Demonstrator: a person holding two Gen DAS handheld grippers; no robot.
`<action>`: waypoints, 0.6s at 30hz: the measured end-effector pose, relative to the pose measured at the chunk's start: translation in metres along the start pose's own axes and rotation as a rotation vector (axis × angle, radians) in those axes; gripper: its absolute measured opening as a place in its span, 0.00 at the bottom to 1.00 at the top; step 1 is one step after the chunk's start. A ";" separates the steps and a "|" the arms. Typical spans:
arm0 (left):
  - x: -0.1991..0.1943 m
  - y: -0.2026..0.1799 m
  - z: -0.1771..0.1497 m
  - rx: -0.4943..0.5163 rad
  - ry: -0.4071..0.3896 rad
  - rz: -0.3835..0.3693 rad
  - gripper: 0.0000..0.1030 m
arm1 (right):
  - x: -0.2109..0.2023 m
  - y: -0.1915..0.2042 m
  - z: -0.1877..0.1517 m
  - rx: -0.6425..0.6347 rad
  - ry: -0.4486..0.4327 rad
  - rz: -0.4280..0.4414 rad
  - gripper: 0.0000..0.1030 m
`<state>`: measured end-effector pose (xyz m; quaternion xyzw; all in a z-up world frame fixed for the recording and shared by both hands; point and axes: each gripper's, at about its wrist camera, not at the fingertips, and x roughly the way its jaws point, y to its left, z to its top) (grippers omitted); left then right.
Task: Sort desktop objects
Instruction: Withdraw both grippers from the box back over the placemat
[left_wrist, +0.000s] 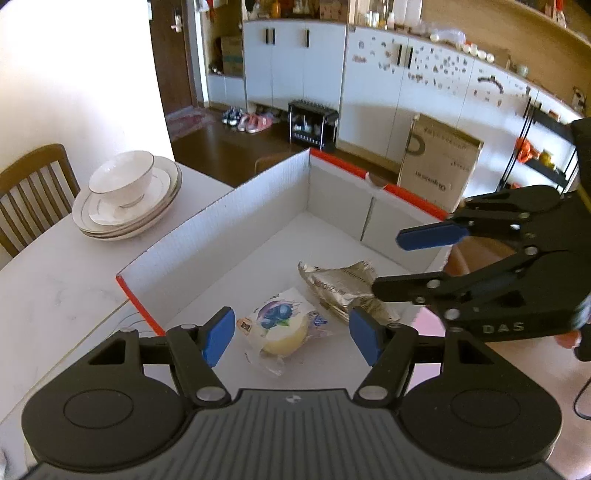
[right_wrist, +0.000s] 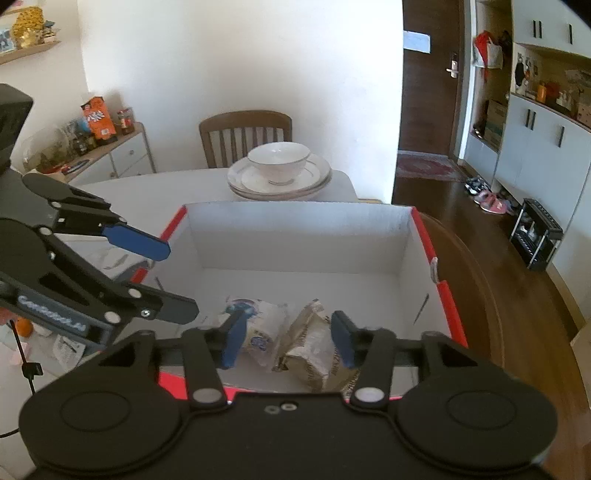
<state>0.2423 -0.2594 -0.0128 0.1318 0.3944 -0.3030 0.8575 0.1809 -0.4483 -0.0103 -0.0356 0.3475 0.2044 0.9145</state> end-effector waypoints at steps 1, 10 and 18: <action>-0.003 -0.001 -0.002 -0.004 -0.008 0.002 0.66 | -0.001 0.002 0.001 -0.004 -0.004 0.001 0.49; -0.037 0.005 -0.028 -0.049 -0.080 0.024 0.76 | -0.013 0.011 0.004 0.005 -0.042 0.003 0.64; -0.066 0.019 -0.055 -0.055 -0.125 0.053 0.83 | -0.017 0.032 0.002 0.030 -0.065 0.004 0.81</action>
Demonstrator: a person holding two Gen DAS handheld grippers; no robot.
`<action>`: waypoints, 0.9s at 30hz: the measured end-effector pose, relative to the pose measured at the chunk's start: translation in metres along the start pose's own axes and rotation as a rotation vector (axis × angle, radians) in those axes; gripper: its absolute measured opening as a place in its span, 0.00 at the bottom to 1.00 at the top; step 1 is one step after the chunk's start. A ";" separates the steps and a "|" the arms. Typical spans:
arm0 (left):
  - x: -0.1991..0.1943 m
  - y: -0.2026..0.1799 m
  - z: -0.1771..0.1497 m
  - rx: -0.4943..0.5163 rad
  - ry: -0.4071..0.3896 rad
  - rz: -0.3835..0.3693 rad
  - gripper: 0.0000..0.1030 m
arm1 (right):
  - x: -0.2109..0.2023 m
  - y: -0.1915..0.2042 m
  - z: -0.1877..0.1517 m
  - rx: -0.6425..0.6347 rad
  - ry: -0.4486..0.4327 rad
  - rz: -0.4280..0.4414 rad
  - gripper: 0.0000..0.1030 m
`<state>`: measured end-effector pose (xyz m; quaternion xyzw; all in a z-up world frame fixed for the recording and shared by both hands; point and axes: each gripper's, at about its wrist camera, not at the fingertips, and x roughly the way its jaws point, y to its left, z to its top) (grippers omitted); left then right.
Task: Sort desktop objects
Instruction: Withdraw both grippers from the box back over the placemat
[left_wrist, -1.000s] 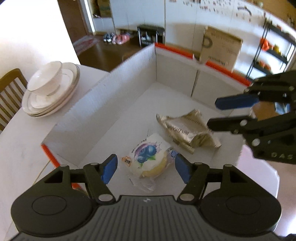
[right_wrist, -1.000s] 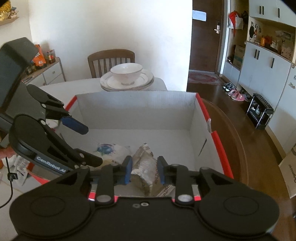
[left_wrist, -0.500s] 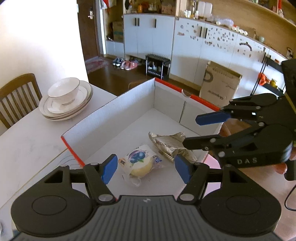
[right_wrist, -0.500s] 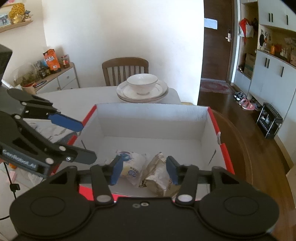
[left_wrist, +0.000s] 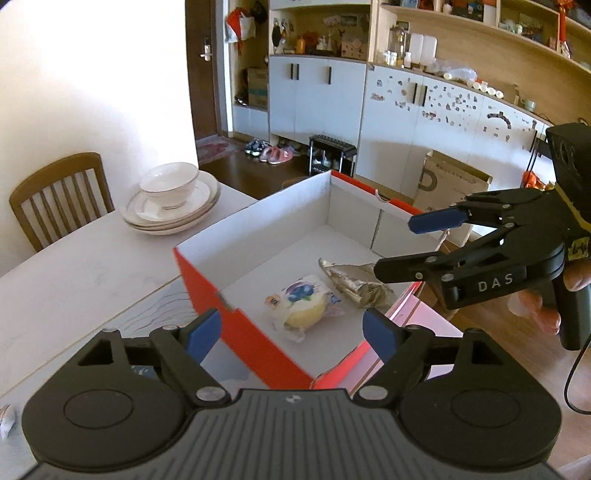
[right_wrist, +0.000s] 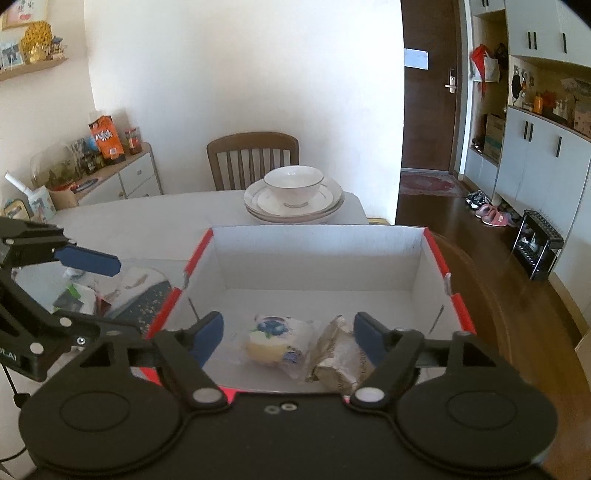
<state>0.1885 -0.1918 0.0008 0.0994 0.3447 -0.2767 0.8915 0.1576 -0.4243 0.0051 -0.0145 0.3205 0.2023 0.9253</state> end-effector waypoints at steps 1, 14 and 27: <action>-0.003 0.003 -0.002 -0.004 -0.005 0.004 0.85 | -0.001 0.003 -0.001 0.000 -0.001 -0.001 0.84; -0.049 0.048 -0.043 -0.074 -0.067 0.056 1.00 | -0.007 0.053 -0.005 0.046 -0.041 -0.016 1.00; -0.089 0.111 -0.097 -0.202 -0.079 0.162 1.00 | -0.006 0.112 -0.010 0.057 -0.062 -0.018 1.00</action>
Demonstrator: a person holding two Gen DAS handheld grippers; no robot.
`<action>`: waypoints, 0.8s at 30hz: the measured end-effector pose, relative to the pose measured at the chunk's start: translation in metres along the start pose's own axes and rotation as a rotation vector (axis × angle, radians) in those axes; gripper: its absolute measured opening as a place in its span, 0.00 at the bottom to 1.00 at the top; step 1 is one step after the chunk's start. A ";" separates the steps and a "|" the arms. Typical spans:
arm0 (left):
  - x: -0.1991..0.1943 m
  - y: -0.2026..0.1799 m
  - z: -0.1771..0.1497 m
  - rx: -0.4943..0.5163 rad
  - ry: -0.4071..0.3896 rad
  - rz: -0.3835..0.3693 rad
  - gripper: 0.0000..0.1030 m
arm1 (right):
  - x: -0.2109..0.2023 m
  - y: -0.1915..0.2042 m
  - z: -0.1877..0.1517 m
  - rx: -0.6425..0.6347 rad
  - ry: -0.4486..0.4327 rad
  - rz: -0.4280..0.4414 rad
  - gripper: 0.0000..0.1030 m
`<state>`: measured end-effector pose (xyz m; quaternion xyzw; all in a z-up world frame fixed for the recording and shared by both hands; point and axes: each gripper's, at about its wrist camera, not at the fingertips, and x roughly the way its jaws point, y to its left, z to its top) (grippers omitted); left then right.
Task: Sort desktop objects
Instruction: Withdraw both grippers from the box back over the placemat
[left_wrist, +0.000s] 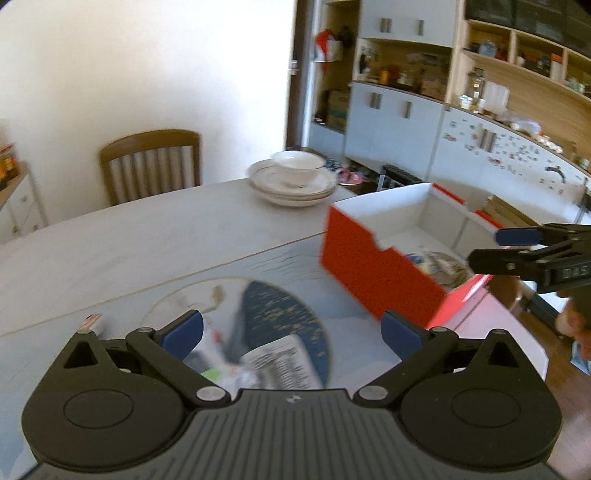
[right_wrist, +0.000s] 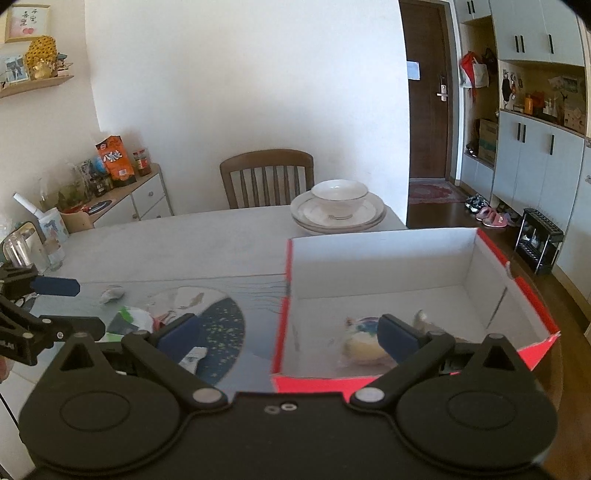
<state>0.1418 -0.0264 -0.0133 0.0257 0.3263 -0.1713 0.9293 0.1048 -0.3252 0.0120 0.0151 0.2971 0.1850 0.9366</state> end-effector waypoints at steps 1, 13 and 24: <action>-0.002 0.006 -0.003 -0.011 0.002 0.003 1.00 | 0.001 0.005 -0.001 -0.002 0.001 0.000 1.00; -0.022 0.067 -0.039 -0.076 -0.009 0.100 1.00 | 0.024 0.067 -0.017 -0.033 0.024 -0.018 1.00; -0.025 0.093 -0.066 -0.036 0.017 0.141 1.00 | 0.056 0.103 -0.034 -0.028 0.077 -0.040 1.00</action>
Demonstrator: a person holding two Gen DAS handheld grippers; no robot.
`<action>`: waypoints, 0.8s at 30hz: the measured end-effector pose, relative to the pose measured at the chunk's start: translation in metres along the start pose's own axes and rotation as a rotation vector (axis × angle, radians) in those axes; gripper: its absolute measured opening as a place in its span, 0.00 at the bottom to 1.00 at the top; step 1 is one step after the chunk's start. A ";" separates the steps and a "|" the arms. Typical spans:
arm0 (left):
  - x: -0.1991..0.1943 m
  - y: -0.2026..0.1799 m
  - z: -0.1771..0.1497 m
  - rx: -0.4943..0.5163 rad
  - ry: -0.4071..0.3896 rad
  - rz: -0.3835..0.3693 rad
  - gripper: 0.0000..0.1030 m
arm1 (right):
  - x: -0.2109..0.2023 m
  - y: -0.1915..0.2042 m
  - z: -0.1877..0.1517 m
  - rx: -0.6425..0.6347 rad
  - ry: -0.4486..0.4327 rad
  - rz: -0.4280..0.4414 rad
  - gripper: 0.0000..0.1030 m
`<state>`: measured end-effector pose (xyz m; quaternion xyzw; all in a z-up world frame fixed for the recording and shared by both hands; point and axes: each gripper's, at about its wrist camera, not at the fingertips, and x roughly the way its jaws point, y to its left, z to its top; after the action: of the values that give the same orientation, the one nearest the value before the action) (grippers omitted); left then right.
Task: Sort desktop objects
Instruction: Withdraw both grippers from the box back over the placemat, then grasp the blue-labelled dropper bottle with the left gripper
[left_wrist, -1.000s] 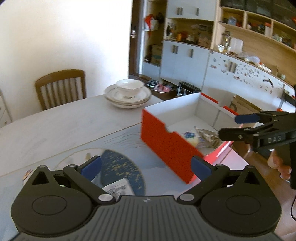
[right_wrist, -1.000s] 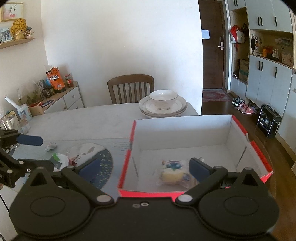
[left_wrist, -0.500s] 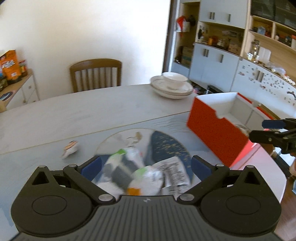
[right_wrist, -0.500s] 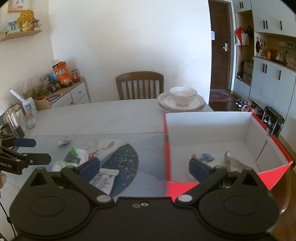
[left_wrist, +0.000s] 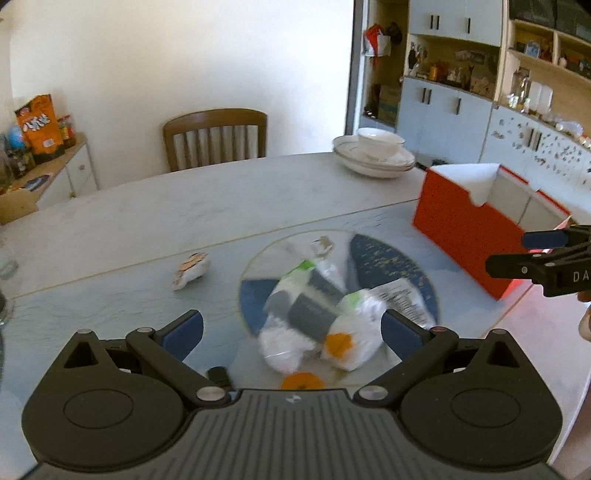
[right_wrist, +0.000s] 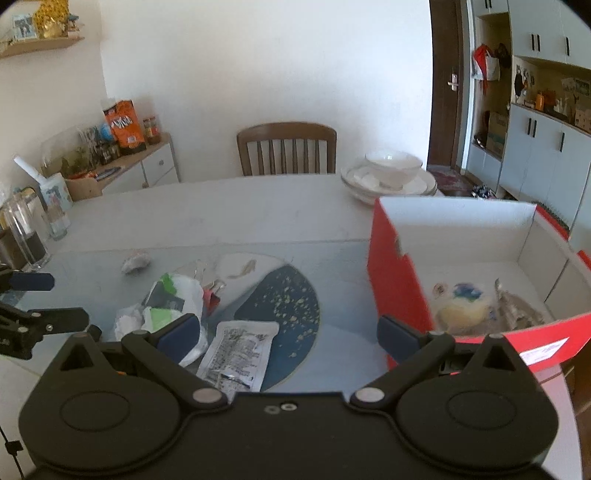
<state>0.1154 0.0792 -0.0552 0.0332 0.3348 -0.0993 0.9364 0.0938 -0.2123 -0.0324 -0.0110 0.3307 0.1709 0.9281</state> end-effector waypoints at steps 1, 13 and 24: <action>0.001 0.002 -0.003 0.005 0.003 0.009 1.00 | 0.004 0.003 -0.002 0.001 0.007 -0.003 0.99; 0.023 0.038 -0.035 -0.012 0.090 0.089 1.00 | 0.040 0.036 -0.016 -0.054 0.081 -0.028 0.99; 0.042 0.061 -0.048 -0.077 0.180 0.070 0.99 | 0.076 0.048 -0.017 -0.071 0.144 -0.047 0.94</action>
<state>0.1296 0.1386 -0.1193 0.0176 0.4197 -0.0502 0.9061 0.1223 -0.1457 -0.0884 -0.0637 0.3899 0.1597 0.9047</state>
